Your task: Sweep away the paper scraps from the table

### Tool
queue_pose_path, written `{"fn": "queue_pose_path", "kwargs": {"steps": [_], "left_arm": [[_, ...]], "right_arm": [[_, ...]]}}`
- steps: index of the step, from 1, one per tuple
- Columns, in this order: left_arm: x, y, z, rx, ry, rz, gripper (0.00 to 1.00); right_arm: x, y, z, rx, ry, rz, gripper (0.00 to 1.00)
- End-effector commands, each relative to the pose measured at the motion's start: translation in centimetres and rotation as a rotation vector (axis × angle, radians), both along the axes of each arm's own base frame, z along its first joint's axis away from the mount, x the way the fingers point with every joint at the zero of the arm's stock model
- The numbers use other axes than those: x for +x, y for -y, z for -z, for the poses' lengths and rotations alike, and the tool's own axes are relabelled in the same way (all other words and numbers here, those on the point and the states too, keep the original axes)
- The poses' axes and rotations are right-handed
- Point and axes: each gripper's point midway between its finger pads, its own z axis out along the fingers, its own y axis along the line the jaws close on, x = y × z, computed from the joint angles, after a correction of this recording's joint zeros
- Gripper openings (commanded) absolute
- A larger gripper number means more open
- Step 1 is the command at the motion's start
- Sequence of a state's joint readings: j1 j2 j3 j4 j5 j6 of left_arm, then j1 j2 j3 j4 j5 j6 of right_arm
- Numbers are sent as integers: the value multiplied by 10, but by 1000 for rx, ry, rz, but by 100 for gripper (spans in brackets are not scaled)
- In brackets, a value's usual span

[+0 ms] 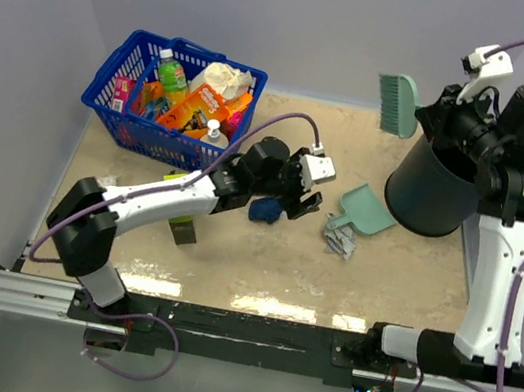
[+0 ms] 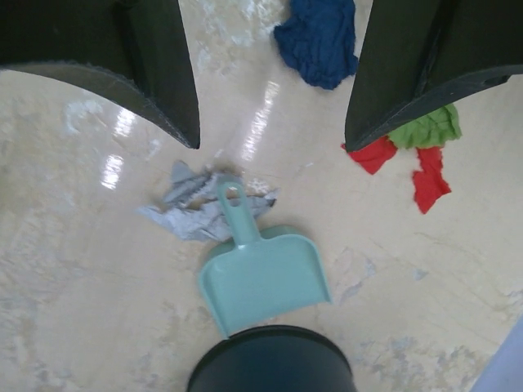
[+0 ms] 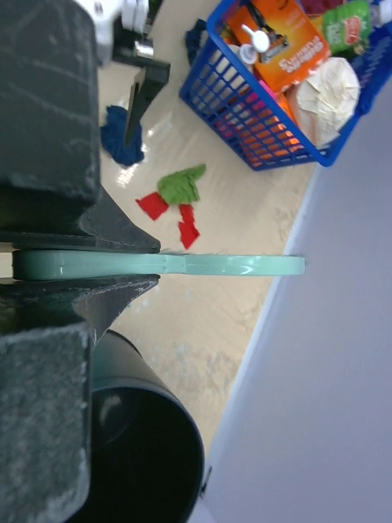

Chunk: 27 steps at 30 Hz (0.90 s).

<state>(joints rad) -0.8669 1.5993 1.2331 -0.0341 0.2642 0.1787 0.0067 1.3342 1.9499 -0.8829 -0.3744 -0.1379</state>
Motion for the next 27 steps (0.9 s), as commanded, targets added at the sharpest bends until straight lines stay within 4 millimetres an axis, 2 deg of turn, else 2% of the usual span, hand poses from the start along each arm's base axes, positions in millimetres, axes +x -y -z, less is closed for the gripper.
{"fn": "queue_pose_path", "kwargs": {"steps": [1,2,3,4,6,7,9,10,11,14,20,24,27], "left_arm": [[46,21,2,-28,68,-114,76],[45,27,9,-32,39,-116,76],[46,36,5,-45,32,-97,76],[43,45,22,-17,7,-87,76],[50,52,30,10,48,-128,76],[44,62,50,55,56,-123,76],[46,71,61,88,61,-123,76],[46,71,83,128,16,-127,76],[48,77,78,102,-19,-149,76],[42,83,89,81,-87,-152,76],[43,93,88,54,-113,-174,76],[36,104,99,55,-145,-113,77],[38,106,117,79,-160,-117,76]], "right_arm": [[20,21,-48,54,177,154,0],[23,20,-48,94,154,168,0],[27,20,-47,103,142,172,0],[30,17,-44,134,131,169,0],[31,12,-52,160,177,147,0],[30,10,-49,160,173,134,0],[30,4,-44,160,154,99,0],[30,4,-45,157,155,97,0],[29,7,-46,155,157,111,0],[26,2,-49,158,168,84,0],[29,-7,-44,201,147,40,0],[31,-5,-40,184,147,52,0],[38,0,-42,185,149,78,0]]}}
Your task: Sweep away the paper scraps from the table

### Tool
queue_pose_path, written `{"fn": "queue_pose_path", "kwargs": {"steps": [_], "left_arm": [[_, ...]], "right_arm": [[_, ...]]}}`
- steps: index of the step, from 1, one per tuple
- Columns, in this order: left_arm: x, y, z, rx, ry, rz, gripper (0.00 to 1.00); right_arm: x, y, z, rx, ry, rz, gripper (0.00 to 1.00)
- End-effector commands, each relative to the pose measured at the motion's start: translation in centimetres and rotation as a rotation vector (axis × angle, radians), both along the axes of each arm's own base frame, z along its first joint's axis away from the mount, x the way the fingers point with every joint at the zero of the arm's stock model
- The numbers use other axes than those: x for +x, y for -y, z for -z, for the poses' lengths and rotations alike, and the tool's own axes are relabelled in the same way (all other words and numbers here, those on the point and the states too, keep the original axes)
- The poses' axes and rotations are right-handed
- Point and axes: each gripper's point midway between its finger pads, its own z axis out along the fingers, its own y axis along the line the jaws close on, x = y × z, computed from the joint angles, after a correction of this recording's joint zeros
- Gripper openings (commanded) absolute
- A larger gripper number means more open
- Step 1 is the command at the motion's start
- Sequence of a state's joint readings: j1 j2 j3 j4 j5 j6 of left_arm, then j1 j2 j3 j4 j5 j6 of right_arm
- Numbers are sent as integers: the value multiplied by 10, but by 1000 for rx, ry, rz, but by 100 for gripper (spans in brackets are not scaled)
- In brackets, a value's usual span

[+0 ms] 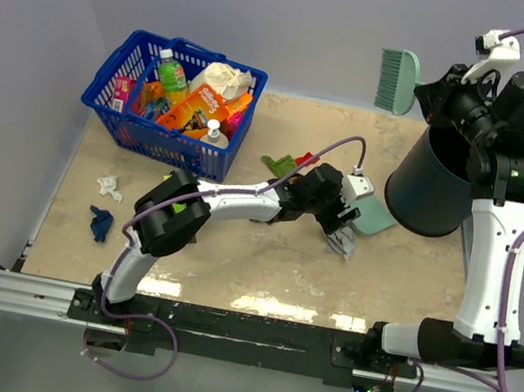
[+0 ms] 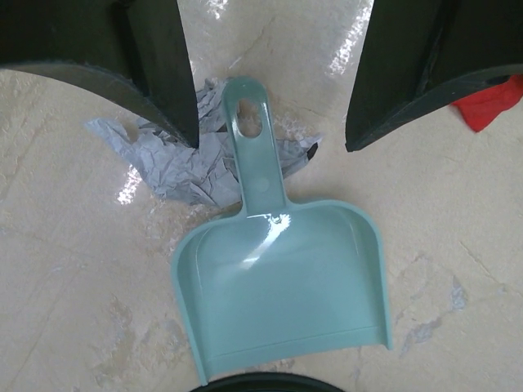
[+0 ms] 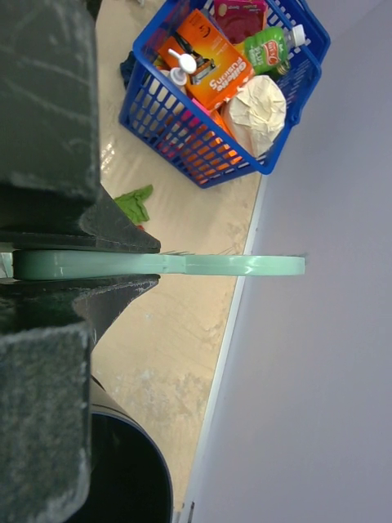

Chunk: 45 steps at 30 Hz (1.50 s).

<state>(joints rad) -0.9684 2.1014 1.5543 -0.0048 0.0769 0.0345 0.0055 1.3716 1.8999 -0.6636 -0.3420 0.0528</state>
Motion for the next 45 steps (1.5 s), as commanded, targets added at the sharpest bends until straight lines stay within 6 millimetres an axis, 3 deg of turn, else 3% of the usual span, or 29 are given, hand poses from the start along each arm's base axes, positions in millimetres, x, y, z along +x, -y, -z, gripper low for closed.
{"fn": "queue_pose_path", "kwargs": {"steps": [1,9,19,31,39,45], "left_arm": [[3,15,5,-36,-20,9,76],[3,19,13,-30,-29,27,74],[2,16,25,-2,-34,41,57],[3,14,34,15,-39,23,50],[15,13,23,8,2,-18,31],[35,9,-9,-21,58,-74,22]], "right_arm": [[2,2,-26,13,87,12,0],[12,-3,-21,22,67,-17,0],[14,-3,-13,19,48,-14,0],[12,-3,-10,14,45,-19,0],[15,-5,-9,24,43,-26,0],[18,5,-21,35,70,3,0]]}}
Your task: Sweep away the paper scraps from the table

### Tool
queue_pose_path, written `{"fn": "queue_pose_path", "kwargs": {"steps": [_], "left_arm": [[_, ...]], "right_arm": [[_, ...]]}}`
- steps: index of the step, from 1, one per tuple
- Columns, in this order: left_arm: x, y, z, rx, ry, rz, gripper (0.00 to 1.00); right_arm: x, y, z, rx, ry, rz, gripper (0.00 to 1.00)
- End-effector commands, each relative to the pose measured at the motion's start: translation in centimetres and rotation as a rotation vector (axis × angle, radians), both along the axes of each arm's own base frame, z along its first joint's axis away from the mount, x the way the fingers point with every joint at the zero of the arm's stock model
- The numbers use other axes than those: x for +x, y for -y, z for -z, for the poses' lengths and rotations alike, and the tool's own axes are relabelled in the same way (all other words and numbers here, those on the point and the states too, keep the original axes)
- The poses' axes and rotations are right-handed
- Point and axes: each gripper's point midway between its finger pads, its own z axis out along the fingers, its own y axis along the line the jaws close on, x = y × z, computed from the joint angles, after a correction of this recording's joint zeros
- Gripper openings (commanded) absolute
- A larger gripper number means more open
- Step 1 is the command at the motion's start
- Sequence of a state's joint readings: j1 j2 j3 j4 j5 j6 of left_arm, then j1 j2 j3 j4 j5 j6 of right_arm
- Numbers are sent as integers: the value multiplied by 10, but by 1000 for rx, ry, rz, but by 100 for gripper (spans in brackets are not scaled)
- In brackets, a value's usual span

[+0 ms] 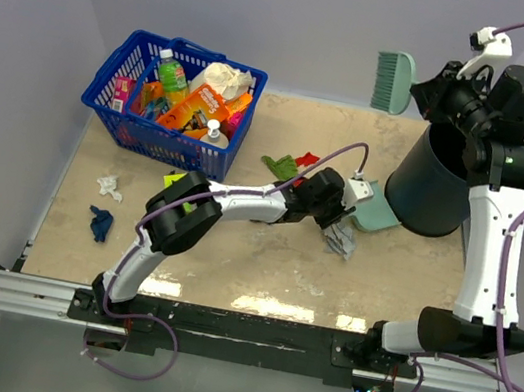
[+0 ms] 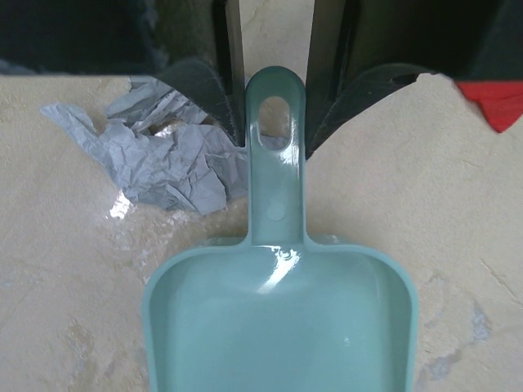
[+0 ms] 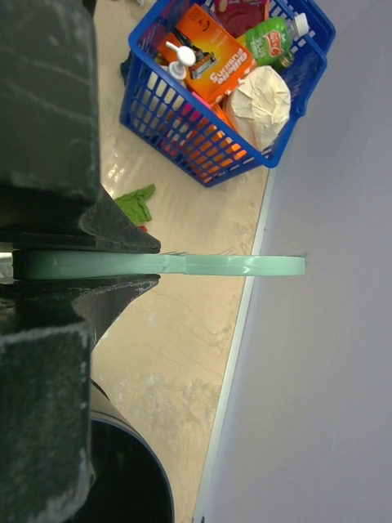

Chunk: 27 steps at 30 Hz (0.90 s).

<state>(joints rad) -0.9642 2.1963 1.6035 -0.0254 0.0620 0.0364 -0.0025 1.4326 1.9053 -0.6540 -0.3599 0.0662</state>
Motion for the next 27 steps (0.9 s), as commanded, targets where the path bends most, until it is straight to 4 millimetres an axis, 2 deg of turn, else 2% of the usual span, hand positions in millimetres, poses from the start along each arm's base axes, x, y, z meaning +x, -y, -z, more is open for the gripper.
{"fn": "queue_pose_path", "kwargs": {"steps": [1,2,4,5,8,10,11,13,14,15,16,17,18,20,21,22,23,24,25,27], "left_arm": [[30,5,-50,-79,99,-61,20],[34,1,-64,-92,120,-70,18],[36,-6,-73,-96,133,-74,7],[36,-17,-78,-75,118,-82,0],[33,-31,-98,-69,121,-73,0],[30,-43,-100,-38,124,-58,0],[26,-55,-113,-37,124,-47,0],[17,-76,-107,0,114,-7,0],[12,-89,-130,-33,129,22,0],[4,-106,-116,13,127,50,0],[1,-116,-118,22,138,67,0],[-4,-133,-133,9,156,82,0],[-13,-146,-119,56,164,128,0],[-32,-166,-124,96,197,198,0],[-42,-176,-112,133,201,237,0],[-49,-182,-110,141,206,252,0],[-61,-189,-118,133,217,278,0],[-72,-197,-106,158,213,320,0],[-82,-204,-100,171,195,346,0],[-101,-213,-103,163,199,410,0]], "right_arm": [[-2,6,-40,21,124,14,0],[-3,6,-45,22,136,14,0],[-1,7,-49,26,144,17,0],[-1,7,-55,29,158,17,0],[4,8,-60,34,172,28,0],[8,10,-60,25,176,38,0],[10,11,-60,15,182,36,0],[14,11,-56,-38,196,16,0],[14,7,-52,-55,192,-11,0],[16,6,-49,-82,193,-30,0],[22,3,-40,-125,186,-66,0],[23,0,-33,-149,169,-101,0],[23,-7,-28,-162,165,-154,0],[30,-11,-12,-182,133,-193,0],[31,-14,-8,-213,137,-223,0],[30,-16,4,-241,109,-250,0],[31,-22,15,-282,93,-277,0],[35,-20,25,-385,100,-269,0],[35,-29,46,-437,60,-292,0],[40,-32,68,-573,59,-317,0]]}}
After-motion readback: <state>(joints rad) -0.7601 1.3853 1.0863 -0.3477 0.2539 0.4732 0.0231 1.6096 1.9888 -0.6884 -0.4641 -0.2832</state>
